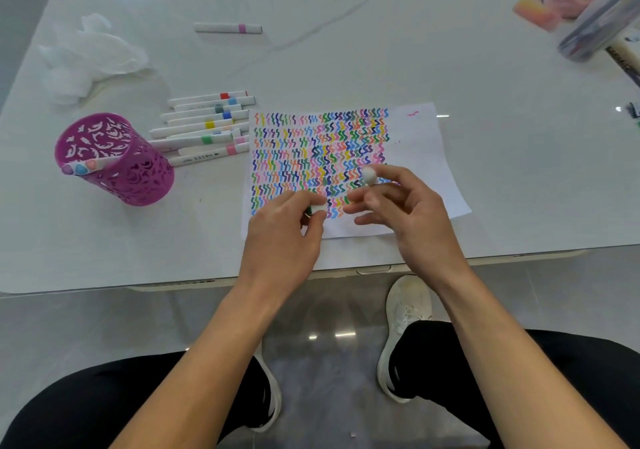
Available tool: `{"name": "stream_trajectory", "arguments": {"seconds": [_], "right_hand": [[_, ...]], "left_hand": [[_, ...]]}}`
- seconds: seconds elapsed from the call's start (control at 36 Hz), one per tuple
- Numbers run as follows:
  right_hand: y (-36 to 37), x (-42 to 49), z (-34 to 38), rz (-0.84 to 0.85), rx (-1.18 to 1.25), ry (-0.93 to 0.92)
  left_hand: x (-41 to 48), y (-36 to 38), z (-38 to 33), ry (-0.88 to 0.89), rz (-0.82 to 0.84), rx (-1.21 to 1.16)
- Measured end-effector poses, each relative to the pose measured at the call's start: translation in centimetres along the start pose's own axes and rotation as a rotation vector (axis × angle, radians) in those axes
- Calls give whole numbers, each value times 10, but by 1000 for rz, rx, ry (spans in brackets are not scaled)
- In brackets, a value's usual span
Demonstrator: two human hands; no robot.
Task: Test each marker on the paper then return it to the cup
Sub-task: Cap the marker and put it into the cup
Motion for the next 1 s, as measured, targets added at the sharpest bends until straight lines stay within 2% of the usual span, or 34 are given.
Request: {"name": "stream_trajectory", "arguments": {"seconds": [0.11, 0.39, 0.58, 1.0], "right_hand": [[1, 0, -3, 3, -140, -28], [-8, -1, -24, -147, -159, -80], [-9, -3, -26, -169, -254, -143], [-6, 0, -28, -184, -307, -139]], "left_hand": [[0, 2, -2, 35, 1, 49], [0, 4, 4, 55, -23, 121], [1, 6, 6, 46, -6, 143], [2, 7, 8, 6, 3, 129]]}}
Point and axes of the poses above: each hand's wrist, its own x-axis towards the middle knuckle, its own y-axis out of the palm, z = x × y, the point moved 7 cm from there along x, towards the middle knuckle, and after that the axes turned 9 degrees about x, right-handed, at the moved point
